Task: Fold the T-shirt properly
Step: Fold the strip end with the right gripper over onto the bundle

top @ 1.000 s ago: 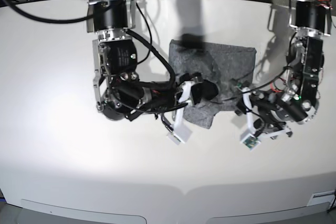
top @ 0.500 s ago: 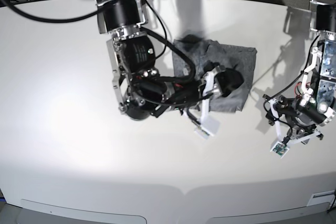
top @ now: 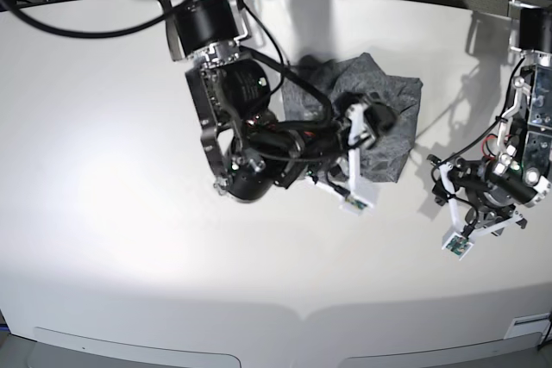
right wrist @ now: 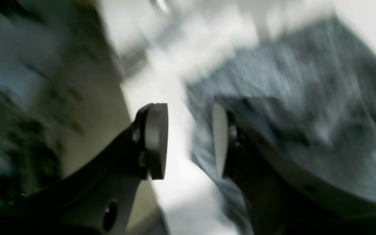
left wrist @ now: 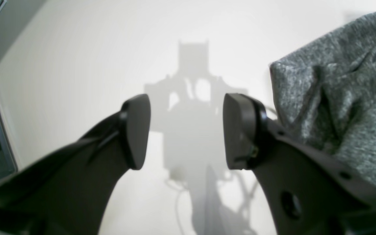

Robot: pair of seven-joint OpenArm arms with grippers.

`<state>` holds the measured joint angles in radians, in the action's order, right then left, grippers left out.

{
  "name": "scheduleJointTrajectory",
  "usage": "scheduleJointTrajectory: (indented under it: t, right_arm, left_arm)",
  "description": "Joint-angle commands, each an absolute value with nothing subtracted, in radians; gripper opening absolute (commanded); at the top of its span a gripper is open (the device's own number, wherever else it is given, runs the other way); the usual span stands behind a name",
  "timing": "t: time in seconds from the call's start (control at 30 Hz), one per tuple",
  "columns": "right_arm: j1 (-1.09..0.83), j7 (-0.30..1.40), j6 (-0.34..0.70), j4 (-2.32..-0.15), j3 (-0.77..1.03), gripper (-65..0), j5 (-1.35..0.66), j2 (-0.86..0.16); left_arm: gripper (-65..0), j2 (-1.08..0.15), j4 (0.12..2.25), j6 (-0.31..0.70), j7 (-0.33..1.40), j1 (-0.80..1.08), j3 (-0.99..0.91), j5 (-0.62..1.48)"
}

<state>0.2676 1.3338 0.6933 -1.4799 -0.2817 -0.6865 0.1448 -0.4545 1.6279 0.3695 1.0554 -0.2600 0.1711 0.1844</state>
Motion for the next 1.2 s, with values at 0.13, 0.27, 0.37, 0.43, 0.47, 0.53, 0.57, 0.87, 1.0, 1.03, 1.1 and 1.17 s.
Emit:
scheduleJointTrajectory:
  t: [0.13, 0.27, 0.37, 0.43, 0.47, 0.53, 0.57, 0.87, 1.0, 1.03, 1.1, 1.17]
  right_arm:
    - [0.308, 1.233, 0.698, -1.498, -0.282, -41.8, -0.625, 0.144]
    - [0.348, 1.208, 0.698, -1.498, -0.288, -41.8, -0.579, 0.111]
    - [0.397, 1.204, 0.698, -1.498, -0.347, -41.9, -0.579, 0.054]
    - [0.432, 1.204, 0.698, -1.498, -0.43, -41.9, -0.579, 0.0]
    - [0.45, 1.204, 0.698, -1.498, -0.481, -41.9, -0.579, -0.027]
    - [0.485, 1.204, 0.698, -1.498, -0.595, -41.9, -0.579, -0.075]
    - [0.503, 1.205, 0.698, -1.498, -0.65, -41.9, -0.579, -0.094]
    - [0.541, 1.071, 0.698, -1.497, -0.936, -41.9, -0.394, -0.094]
    - [0.54, 0.972, 0.698, -1.491, -0.999, -41.9, -0.26, -0.094]
    - [0.54, 0.954, 0.698, -1.484, -1.008, -41.9, -0.26, -0.094]
    - [0.54, 0.916, 0.698, -1.452, -1.015, -41.9, -0.259, -0.094]
    - [0.54, 0.871, 0.698, -1.402, -1.015, -41.9, -0.222, -0.094]
  left_arm:
    - [-30.6, -0.468, 1.645, 0.366, 1.045, -0.283, 0.165, 0.184]
    - [-30.6, -0.469, 1.645, 0.366, 1.046, -0.283, 0.165, 0.184]
    - [-30.6, -0.468, 1.645, 0.366, 1.045, -0.282, 0.165, 0.184]
    - [-30.7, -0.468, 1.645, 0.366, 1.045, -0.283, 0.165, 0.185]
    - [-30.7, -0.468, 1.645, 0.366, 1.043, -0.282, 0.165, 0.185]
    - [-30.7, -0.468, 1.645, 0.366, 1.042, -0.283, 0.165, 0.188]
    - [-30.6, -0.468, 1.645, 0.366, 1.042, -0.283, 0.165, 0.193]
    - [-30.7, -0.466, 1.645, 0.366, 1.043, -0.283, 0.165, 0.264]
    - [-30.6, -0.466, 1.645, 0.366, 1.036, -0.283, 0.165, 0.258]
    - [-30.7, -0.466, 1.645, 0.366, 1.029, -0.283, 0.165, 0.249]
    - [-30.7, -0.466, 1.645, 0.366, 1.024, -0.283, 0.165, 0.223]
    - [-30.7, -0.466, 1.645, 0.366, 1.027, -0.282, 0.165, 0.207]
